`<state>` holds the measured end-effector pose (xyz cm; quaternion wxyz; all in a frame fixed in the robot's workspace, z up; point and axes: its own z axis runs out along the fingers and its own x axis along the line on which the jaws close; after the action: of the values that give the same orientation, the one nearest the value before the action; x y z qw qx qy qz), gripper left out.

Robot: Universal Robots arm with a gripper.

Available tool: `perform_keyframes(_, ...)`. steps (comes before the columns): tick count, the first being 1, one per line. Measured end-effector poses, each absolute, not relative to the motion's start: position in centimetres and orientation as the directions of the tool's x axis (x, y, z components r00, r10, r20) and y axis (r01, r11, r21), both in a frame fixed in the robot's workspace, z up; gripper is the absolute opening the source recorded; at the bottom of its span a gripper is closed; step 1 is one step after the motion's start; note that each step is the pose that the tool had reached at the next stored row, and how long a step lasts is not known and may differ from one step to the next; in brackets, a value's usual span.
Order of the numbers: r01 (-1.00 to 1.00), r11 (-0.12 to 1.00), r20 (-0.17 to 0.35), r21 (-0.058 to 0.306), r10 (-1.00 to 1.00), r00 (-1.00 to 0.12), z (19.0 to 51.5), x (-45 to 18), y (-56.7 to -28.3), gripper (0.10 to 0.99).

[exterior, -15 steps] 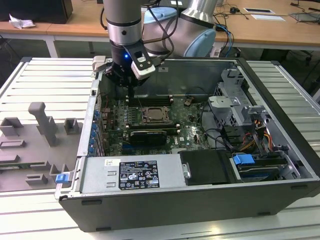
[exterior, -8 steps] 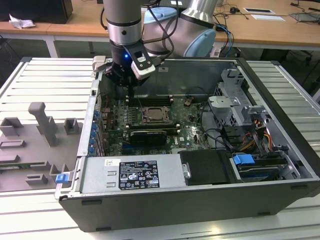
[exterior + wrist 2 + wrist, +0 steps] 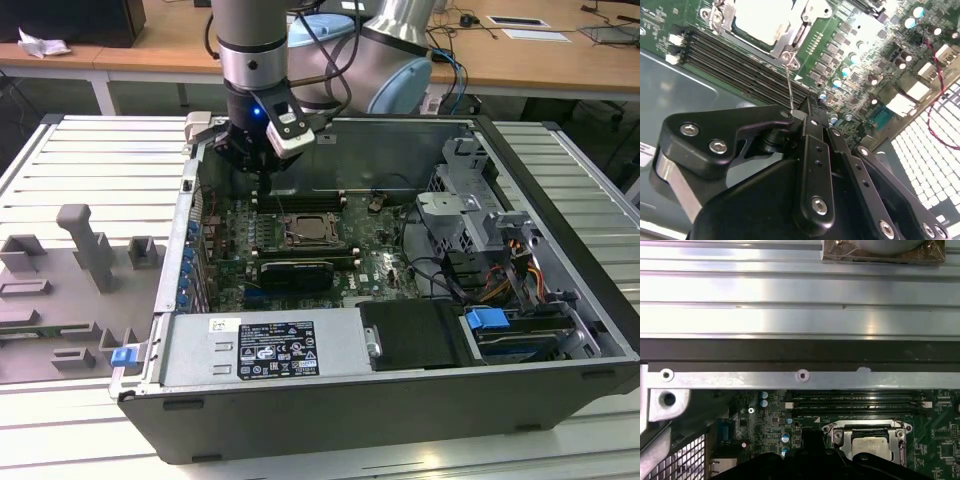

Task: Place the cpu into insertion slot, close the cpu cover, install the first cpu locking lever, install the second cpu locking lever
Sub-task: 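Install the first cpu locking lever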

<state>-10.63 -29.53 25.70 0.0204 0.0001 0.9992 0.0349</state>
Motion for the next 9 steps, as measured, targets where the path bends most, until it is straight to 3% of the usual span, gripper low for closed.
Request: perform_keyframes(9,-0.001,0.998,-0.041,0.070,0.001,-0.999,25.7,-9.0,-29.5,0.106)
